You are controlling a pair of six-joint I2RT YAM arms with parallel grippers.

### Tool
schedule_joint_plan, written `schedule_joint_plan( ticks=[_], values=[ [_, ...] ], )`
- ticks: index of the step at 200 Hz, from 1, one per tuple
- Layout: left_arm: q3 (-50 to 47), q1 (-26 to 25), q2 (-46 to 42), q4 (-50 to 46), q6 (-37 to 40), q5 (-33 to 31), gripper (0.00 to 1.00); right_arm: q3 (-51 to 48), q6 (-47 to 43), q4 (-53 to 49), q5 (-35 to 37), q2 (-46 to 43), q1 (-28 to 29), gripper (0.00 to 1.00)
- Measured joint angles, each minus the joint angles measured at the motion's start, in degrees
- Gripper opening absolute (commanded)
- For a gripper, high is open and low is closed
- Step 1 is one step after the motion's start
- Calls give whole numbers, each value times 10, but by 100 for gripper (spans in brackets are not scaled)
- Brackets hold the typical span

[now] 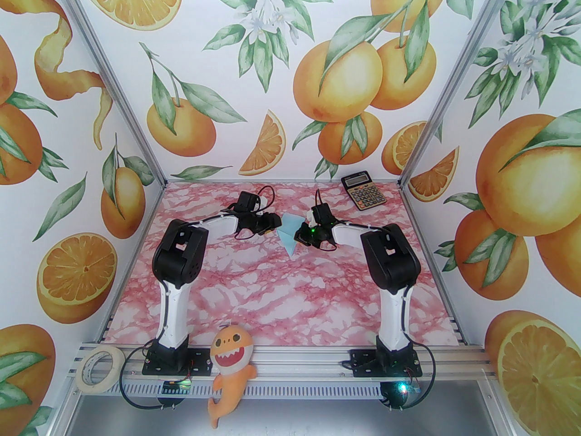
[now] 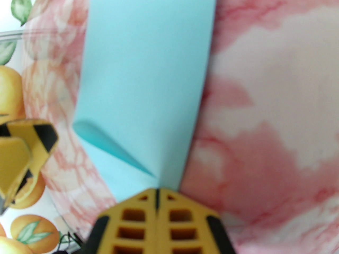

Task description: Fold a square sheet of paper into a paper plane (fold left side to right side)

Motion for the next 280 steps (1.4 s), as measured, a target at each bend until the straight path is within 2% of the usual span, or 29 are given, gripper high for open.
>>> schedule_joint_plan(
  ticks=[123, 148, 202, 220, 231, 280],
  values=[
    [36, -23, 37, -24, 23, 6, 42, 0, 0, 0, 0, 0, 0, 0],
    [36, -25, 37, -12, 23, 16, 39, 0, 0, 0, 0, 0, 0, 0],
    [36, -31, 37, -1, 23, 22, 21, 0, 0, 0, 0, 0, 0, 0],
    [36, -32, 37, -2, 23, 18, 20, 0, 0, 0, 0, 0, 0, 0],
    [37, -32, 37, -5, 24, 14, 15, 0, 0, 0, 0, 0, 0, 0],
    [64, -36, 38, -33, 25, 3, 15, 0, 0, 0, 0, 0, 0, 0]
  ],
)
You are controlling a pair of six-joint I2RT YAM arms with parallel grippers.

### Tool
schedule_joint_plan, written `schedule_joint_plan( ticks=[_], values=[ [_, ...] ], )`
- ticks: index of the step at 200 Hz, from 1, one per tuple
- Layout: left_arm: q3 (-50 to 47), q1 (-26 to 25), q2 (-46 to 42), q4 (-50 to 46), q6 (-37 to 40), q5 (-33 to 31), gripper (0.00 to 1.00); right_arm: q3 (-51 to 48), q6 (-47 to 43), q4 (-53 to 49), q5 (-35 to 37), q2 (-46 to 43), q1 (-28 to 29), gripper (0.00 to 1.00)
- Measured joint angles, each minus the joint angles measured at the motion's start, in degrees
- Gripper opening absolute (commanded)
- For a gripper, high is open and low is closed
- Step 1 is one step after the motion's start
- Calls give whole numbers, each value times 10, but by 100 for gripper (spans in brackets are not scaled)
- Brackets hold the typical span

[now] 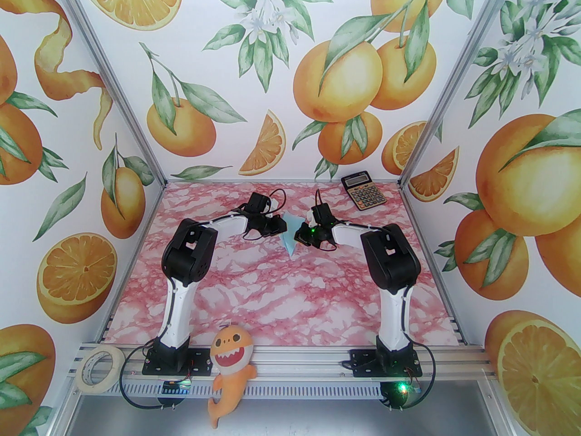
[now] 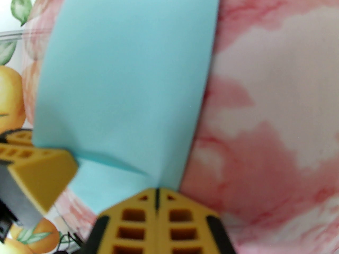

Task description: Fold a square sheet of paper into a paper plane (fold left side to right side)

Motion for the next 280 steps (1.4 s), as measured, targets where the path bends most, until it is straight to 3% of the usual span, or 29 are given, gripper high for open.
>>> schedule_joint_plan(
  ticks=[41, 101, 168, 220, 257, 280],
  values=[
    [35, -11, 11, -21, -1, -8, 15, 0, 0, 0, 0, 0, 0, 0],
    [43, -22, 18, -29, -2, -9, 24, 0, 0, 0, 0, 0, 0, 0],
    [26, -13, 4, -47, 11, -21, 24, 0, 0, 0, 0, 0, 0, 0],
    [4, -10, -16, -53, 19, -28, 18, 0, 0, 0, 0, 0, 0, 0],
    [4, -11, -16, -54, 24, -30, 4, 0, 0, 0, 0, 0, 0, 0],
    [7, -14, -16, -55, 24, -33, 3, 0, 0, 0, 0, 0, 0, 0]
  ],
)
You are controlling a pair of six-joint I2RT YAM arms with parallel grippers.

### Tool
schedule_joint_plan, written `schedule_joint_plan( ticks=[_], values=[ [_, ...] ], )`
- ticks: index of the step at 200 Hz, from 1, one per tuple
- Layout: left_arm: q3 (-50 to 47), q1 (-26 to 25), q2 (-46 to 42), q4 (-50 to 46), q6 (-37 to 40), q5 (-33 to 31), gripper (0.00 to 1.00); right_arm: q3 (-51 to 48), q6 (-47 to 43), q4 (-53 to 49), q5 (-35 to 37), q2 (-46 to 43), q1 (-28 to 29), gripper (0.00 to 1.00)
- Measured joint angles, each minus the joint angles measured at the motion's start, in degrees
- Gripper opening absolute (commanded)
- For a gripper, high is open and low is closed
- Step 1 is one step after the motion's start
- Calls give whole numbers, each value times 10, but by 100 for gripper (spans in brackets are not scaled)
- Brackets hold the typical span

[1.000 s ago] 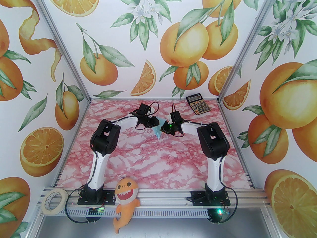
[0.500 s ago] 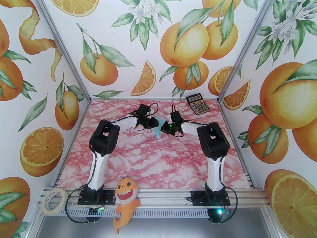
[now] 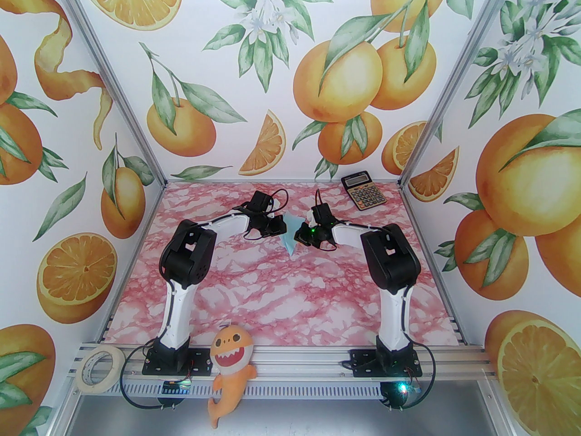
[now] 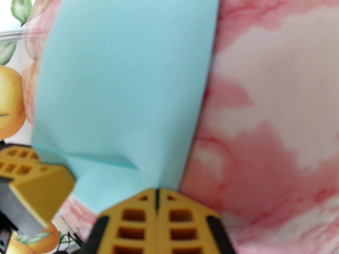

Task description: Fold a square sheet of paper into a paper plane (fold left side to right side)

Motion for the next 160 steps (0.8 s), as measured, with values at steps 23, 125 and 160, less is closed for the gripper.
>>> schedule_joint_plan(
  ticks=[23, 125, 160],
  values=[
    [9, -7, 0, -2, -1, 0, 3, 0, 0, 0, 0, 0, 0, 0],
    [34, -23, 14, -2, -19, 1, 4, 0, 0, 0, 0, 1, 0, 0],
    [44, -23, 17, -10, -26, -1, 5, 0, 0, 0, 0, 1, 0, 0]
  ],
)
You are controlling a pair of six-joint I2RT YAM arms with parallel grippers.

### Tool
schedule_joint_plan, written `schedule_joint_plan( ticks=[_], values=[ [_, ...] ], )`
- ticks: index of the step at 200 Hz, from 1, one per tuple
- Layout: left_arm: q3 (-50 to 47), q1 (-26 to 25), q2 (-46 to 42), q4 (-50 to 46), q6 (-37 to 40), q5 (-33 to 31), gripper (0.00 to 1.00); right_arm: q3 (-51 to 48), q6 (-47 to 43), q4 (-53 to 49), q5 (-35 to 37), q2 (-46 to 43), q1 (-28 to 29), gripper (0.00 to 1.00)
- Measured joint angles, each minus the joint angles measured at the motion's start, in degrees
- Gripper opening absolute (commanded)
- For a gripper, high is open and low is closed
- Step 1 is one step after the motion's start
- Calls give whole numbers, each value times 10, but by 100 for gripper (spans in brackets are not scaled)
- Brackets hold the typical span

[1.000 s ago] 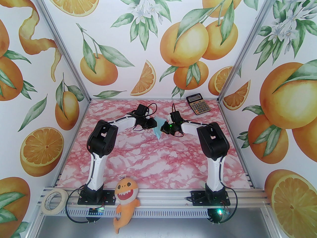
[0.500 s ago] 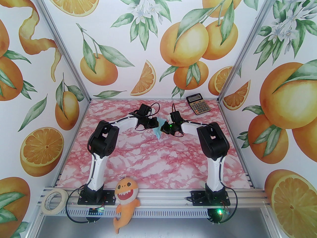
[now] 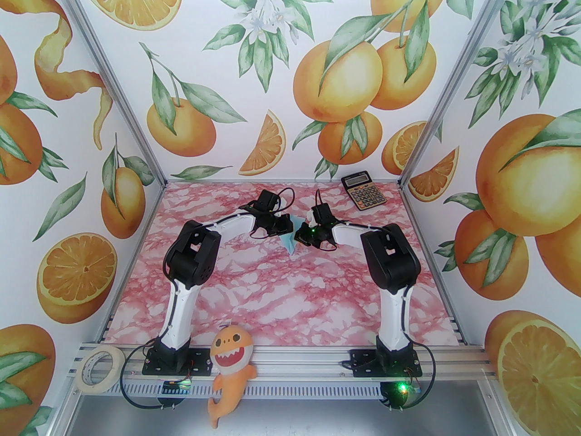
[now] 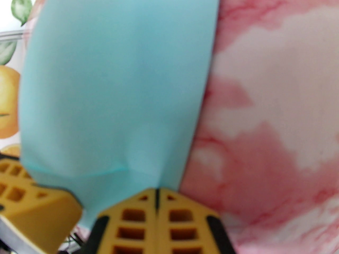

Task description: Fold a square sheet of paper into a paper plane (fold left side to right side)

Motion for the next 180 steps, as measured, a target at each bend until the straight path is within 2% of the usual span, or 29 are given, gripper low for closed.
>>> schedule_joint_plan(
  ticks=[65, 93, 108, 121, 152, 180],
  values=[
    [9, -2, 16, -9, -1, 0, 5, 0, 0, 0, 0, 0, 0, 0],
    [10, -4, 16, -9, -1, 0, 9, 0, 0, 0, 0, 0, 0, 0],
    [10, -5, 16, -9, 0, 0, 17, 0, 0, 0, 0, 0, 0, 0],
    [11, -6, 16, -11, 0, -2, 19, 0, 0, 0, 0, 0, 0, 0],
    [10, -4, 16, -20, 4, -13, 42, 0, 0, 0, 0, 0, 0, 0],
    [-15, -2, 2, -17, 9, -13, 43, 0, 0, 0, 0, 0, 0, 0]
  ],
)
